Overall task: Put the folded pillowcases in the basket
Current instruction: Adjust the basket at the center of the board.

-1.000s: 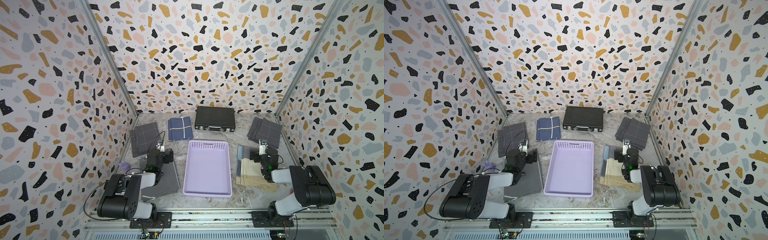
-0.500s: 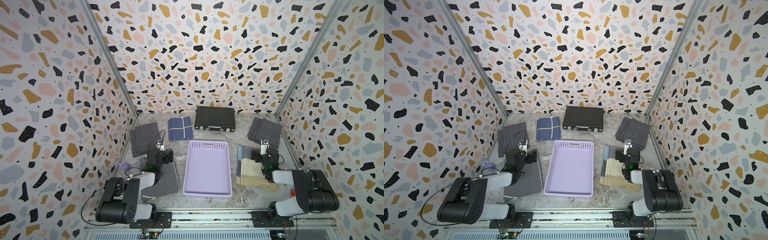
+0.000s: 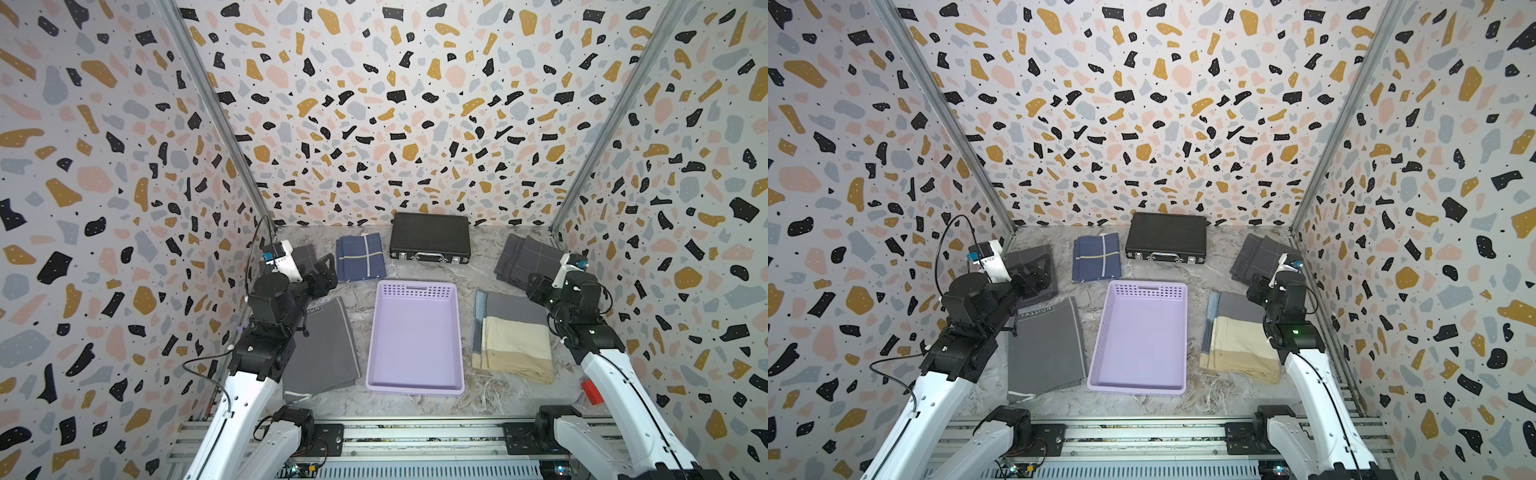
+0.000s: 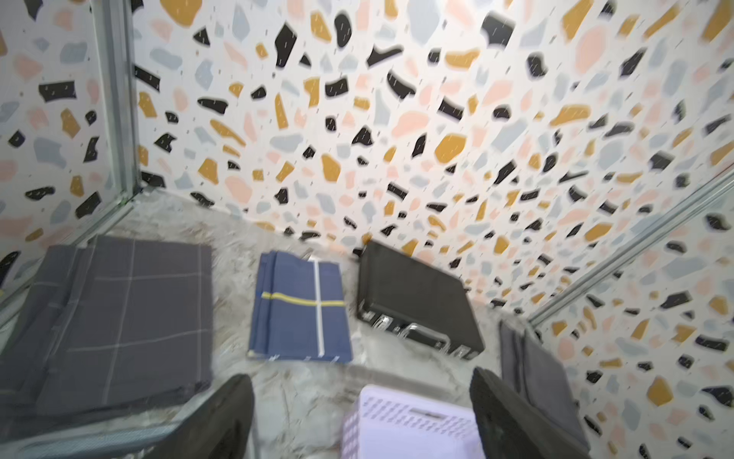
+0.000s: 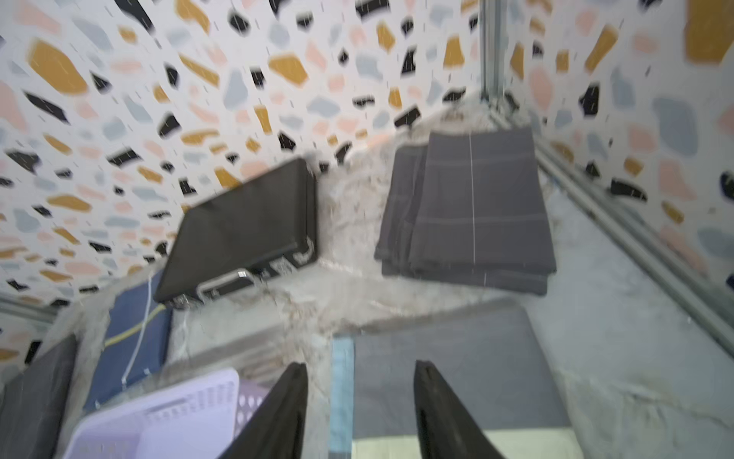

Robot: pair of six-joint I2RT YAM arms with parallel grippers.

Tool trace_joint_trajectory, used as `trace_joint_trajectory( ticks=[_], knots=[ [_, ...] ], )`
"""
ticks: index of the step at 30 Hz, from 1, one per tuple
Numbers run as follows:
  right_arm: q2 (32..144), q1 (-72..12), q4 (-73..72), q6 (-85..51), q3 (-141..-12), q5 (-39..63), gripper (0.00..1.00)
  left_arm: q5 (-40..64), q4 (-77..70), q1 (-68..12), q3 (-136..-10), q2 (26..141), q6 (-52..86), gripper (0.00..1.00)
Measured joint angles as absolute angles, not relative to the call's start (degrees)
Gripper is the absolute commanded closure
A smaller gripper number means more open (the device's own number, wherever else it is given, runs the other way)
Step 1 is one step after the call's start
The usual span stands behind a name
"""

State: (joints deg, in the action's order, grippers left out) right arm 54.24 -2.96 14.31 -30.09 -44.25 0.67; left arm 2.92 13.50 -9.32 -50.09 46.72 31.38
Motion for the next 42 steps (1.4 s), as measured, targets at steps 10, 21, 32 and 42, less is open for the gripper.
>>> trace_joint_trajectory(
  ticks=[10,21,32,42],
  knots=[
    [70.3,-17.0,36.1,-29.4,-52.4,7.0,0.57,4.7,36.3,-32.4,-56.1,60.2,31.8,0.98],
    [73.4,-25.1,34.2,-34.2,-43.7,15.3,0.58,4.6,37.3,-40.0,-63.5,72.2,30.9,0.7],
    [86.6,-30.6,29.5,-36.2,-53.7,17.4,0.59,5.9,37.5,-40.6,-67.6,74.8,30.6,0.63],
    [85.9,-35.3,35.3,-38.8,-57.0,6.6,0.51,7.4,37.5,-41.0,-73.1,79.9,30.4,0.59]
  ],
)
